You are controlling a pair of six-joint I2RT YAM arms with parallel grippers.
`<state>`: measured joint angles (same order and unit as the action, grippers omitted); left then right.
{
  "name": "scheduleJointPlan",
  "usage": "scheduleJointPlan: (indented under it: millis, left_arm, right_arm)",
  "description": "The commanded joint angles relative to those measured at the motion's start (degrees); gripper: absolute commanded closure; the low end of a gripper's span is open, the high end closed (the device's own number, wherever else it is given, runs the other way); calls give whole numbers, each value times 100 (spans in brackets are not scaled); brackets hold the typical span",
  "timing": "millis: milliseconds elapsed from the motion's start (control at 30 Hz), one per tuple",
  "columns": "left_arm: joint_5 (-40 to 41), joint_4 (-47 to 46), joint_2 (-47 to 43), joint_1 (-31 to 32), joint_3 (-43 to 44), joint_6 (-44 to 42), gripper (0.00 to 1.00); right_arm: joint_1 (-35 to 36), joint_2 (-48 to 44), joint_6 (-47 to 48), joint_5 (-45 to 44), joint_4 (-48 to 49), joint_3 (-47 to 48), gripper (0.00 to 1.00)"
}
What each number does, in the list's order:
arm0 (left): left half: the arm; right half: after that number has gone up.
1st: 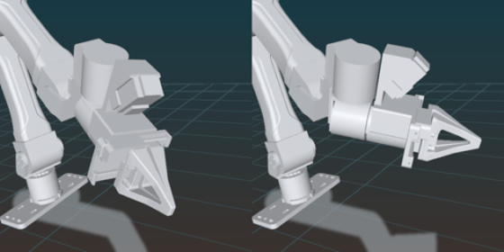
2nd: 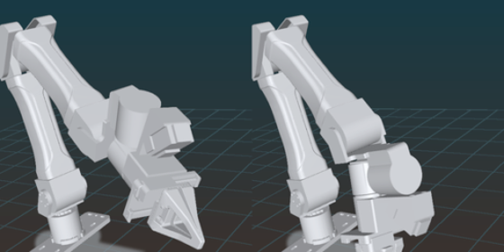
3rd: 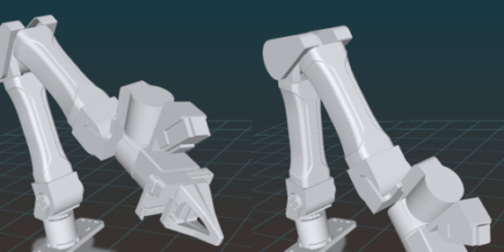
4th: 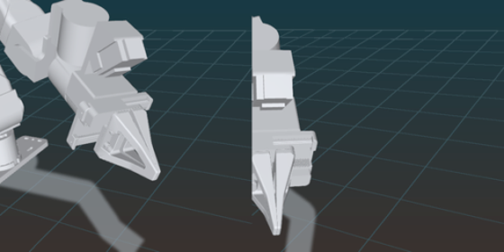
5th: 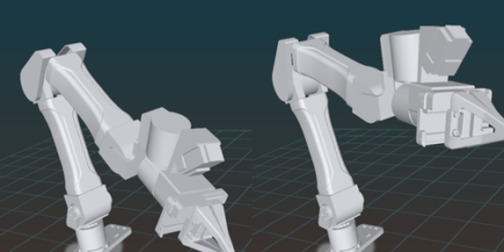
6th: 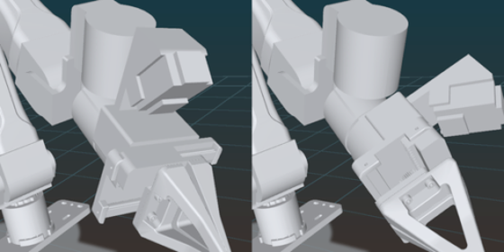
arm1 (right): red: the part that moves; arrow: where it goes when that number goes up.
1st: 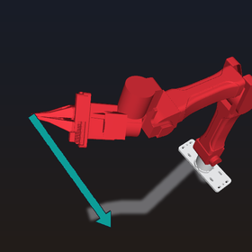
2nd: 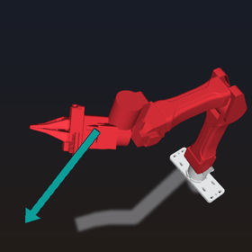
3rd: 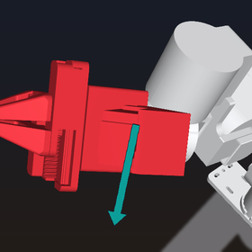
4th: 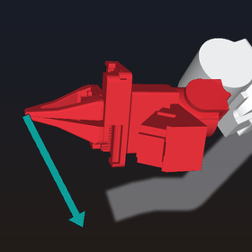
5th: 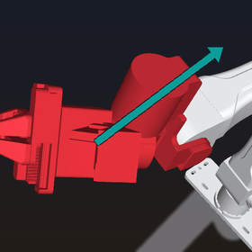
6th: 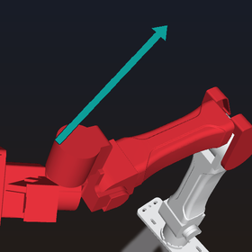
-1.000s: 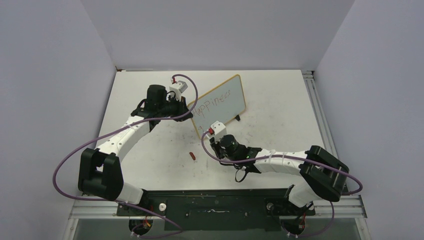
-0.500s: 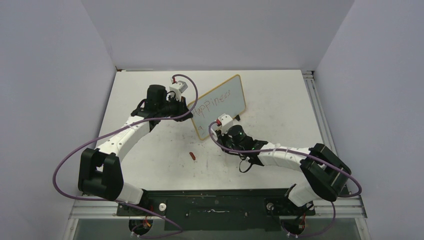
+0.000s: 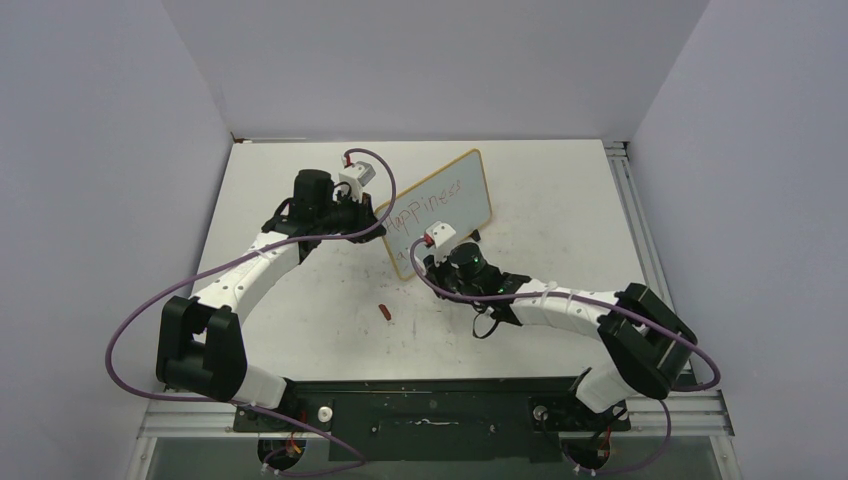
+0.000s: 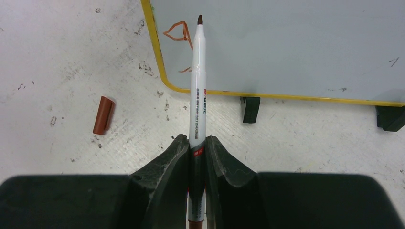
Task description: Write a sentence on the whiteboard
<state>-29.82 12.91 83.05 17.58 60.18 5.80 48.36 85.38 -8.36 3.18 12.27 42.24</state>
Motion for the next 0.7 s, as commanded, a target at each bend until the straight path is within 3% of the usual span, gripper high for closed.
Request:
scheduleJointPlan:
  millis: [0,667]
  left_arm:
    - [-16,-84,-166,8,188,-84,100]
    - [-19,-71,-194,8,194,-88,100]
  right_arm:
    - [22,196,55,65,129,314,95]
    - [-18,448,-188,-300,-83,407,95]
